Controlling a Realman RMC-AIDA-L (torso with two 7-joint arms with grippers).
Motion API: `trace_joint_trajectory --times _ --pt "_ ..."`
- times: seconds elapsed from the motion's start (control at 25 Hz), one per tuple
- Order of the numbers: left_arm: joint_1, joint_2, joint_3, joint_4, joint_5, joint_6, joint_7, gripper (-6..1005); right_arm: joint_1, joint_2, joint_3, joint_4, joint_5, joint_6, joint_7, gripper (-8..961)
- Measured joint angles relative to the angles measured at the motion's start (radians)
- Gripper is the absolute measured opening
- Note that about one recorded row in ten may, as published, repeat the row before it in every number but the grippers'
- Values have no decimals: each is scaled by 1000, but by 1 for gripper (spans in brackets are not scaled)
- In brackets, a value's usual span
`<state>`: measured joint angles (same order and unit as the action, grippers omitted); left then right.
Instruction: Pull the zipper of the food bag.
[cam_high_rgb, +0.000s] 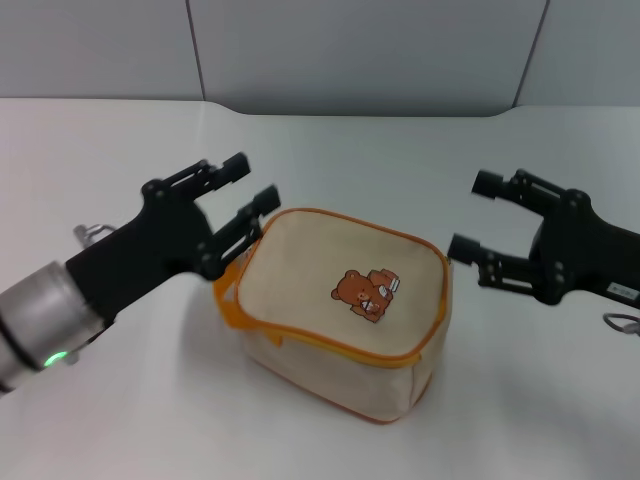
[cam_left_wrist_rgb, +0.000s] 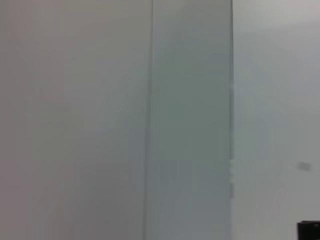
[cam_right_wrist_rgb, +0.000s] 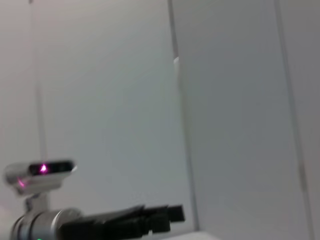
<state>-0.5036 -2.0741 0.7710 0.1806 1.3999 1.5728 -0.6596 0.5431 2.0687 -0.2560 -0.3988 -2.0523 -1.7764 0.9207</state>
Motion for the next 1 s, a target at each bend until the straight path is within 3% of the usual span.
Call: trace_joint_trajectory --times 0.2,0.24,0.36,0.4,0.64,1.0 --pt "126 14 163 239 3 103 -139 472 13 -33 -159 -42 0 -52 77 849" --pt "154 17 178 283 3 125 -165 525 20 -43 -224 -53 0 -71 106 849" --pt "213 28 192 371 18 174 -225 685 24 -49 -271 -64 0 -84 125 849" --pt "228 42 192 399 48 213 -259 738 25 -51 -287 -69 0 -90 130 849" --pt "228 69 183 420 169 303 -316 798 31 -51 -327 -92 -1 -139 159 849" --pt "222 54 184 426 261 256 -311 798 31 -51 -321 -96 3 -142 173 849"
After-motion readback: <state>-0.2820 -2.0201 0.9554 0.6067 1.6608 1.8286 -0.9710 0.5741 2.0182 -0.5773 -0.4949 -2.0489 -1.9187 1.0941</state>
